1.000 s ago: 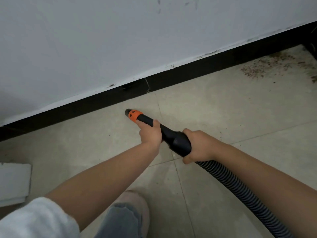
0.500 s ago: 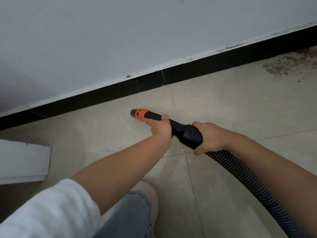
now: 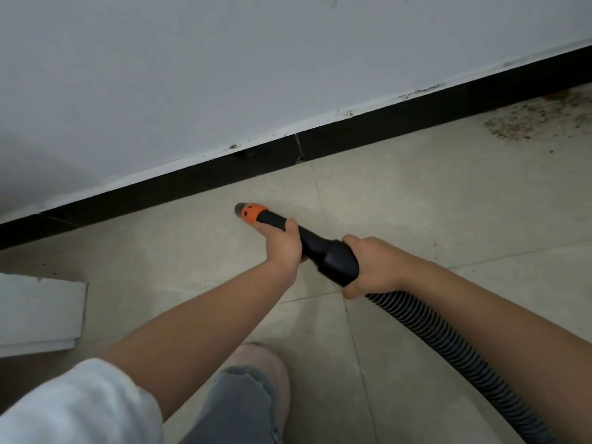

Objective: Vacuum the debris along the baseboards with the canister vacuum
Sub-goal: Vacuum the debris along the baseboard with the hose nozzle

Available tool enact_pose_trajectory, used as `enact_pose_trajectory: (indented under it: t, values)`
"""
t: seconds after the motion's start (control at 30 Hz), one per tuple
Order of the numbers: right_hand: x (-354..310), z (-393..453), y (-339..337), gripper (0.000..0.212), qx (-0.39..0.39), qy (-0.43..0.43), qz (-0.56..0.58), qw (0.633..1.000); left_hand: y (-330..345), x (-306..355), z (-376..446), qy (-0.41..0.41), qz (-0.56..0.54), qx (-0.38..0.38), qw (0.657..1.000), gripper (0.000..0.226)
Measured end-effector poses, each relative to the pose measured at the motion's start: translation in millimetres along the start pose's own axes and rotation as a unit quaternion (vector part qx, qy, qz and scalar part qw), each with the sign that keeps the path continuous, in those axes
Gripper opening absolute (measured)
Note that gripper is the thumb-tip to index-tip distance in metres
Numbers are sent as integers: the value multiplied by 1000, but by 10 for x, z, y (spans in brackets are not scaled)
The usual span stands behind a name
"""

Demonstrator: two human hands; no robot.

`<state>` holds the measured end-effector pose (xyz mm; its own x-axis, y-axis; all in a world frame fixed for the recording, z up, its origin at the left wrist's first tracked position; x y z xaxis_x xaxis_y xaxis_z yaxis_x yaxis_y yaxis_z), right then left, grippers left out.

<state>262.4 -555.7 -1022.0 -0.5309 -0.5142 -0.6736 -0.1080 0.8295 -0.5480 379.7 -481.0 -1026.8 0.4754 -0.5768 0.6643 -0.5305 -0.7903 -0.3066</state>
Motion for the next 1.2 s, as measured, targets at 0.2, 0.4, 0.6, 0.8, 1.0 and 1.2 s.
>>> enact_pose_trajectory:
  t: [0.2,0.4,0.6,0.8,1.0,1.2]
  values:
    - [691,-648,-269,52,103,104,57,988,1005,149,-365,46,95,-128,986,72]
    - [1333,-1539,-448,52,209,214,84,951,2073,34,-925,62,144,-269,950,72]
    - [1667,-2038,-508,53,300,295,137,897,2809,19,-1266,94,202,-344,912,70]
    - [1866,-2120,-553,55,329,352,142,865,3295,66,-1322,152,288,-386,863,70]
    - [2096,-2095,-800,56,317,367,142,863,3614,198,-1272,159,285,-387,863,70]
    - [2194,-1929,-944,55,316,329,148,878,3652,313,-1081,160,262,-346,886,69]
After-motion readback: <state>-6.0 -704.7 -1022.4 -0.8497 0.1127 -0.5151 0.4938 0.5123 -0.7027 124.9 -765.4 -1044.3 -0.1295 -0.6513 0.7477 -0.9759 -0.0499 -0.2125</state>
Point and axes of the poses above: each hand's wrist, its own z-axis towards the middle knuckle, its own y-axis out of the palm, x = y × z, the point moved 9 cm from there along z, towards the middle knuckle, and after that the axes turned 3 degrees about -y, right-handed, at the moved point
